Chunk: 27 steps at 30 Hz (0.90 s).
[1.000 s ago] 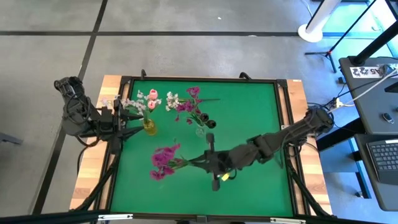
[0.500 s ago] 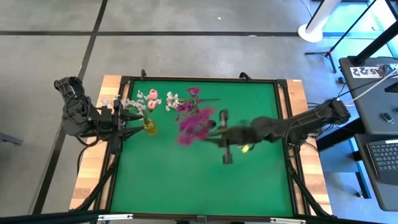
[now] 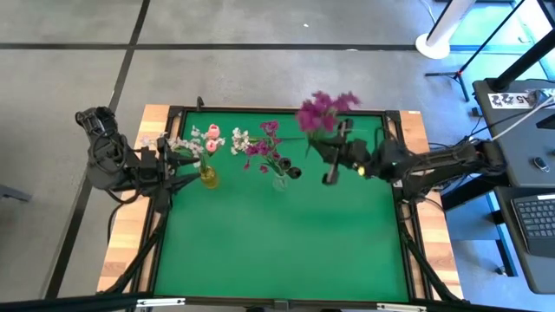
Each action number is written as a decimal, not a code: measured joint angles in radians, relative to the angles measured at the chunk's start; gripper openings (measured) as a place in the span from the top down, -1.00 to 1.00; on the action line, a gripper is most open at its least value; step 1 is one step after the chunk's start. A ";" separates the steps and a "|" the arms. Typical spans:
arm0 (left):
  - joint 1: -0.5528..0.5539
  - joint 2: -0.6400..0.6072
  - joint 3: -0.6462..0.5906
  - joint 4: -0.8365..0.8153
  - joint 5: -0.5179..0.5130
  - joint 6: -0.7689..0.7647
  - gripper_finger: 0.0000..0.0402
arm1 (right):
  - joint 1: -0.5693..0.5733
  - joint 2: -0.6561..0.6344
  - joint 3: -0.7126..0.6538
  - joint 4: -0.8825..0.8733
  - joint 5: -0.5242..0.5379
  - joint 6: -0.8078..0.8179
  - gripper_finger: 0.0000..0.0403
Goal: Sort flowers into vase by color
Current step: Put the purple flowers into the transparent vase
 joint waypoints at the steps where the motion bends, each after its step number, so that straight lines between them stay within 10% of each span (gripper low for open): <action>1: 0.000 0.000 0.000 -0.009 -0.008 -0.001 0.05 | -0.032 0.000 -0.012 0.002 -0.002 0.026 0.94; 11: 0.000 0.008 0.000 -0.033 -0.019 -0.007 0.05 | -0.284 0.082 -0.065 0.077 -0.253 0.280 0.94; 27: 0.000 0.008 0.000 -0.038 -0.022 -0.026 0.05 | -0.289 0.400 -0.067 0.388 -0.457 0.391 0.93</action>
